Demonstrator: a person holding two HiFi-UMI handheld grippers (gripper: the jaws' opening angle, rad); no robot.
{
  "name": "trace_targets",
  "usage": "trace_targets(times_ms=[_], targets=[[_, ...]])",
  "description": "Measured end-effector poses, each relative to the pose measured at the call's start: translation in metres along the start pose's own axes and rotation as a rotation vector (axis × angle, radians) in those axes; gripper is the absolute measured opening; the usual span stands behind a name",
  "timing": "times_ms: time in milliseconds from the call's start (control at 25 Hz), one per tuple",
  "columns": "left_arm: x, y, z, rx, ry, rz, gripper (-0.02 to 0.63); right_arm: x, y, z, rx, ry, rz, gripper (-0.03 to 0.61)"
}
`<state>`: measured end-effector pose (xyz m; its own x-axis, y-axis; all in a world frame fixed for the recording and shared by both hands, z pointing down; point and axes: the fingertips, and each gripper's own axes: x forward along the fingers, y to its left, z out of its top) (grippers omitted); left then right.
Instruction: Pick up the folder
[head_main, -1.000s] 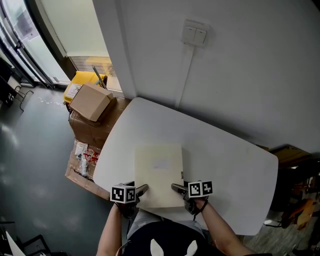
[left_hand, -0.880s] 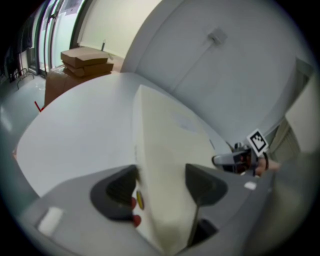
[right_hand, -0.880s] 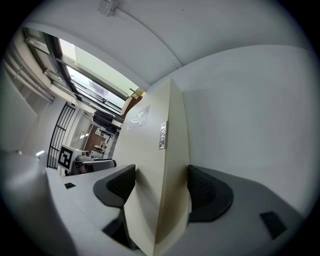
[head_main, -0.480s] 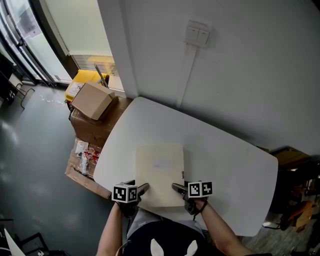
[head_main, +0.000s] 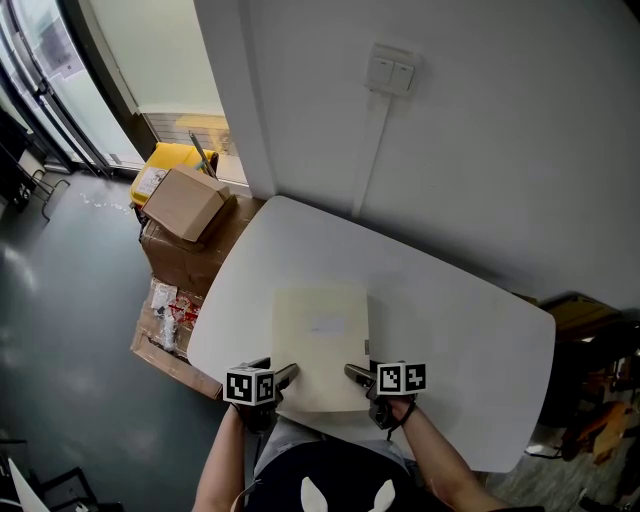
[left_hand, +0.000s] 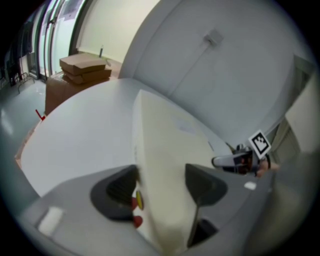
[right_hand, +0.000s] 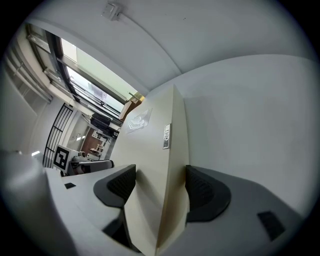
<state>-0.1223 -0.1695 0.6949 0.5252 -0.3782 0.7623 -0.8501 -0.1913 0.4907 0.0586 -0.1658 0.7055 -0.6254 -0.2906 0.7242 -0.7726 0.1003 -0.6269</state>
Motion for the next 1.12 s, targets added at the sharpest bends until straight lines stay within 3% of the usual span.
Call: trace_targets(times_ms=[1120], targets=[[-0.033,-0.016,0.03,0.029,-0.132,-0.007,0.305,-0.028,0.033,0.029,-0.085,-0.118,-0.002,0.299]])
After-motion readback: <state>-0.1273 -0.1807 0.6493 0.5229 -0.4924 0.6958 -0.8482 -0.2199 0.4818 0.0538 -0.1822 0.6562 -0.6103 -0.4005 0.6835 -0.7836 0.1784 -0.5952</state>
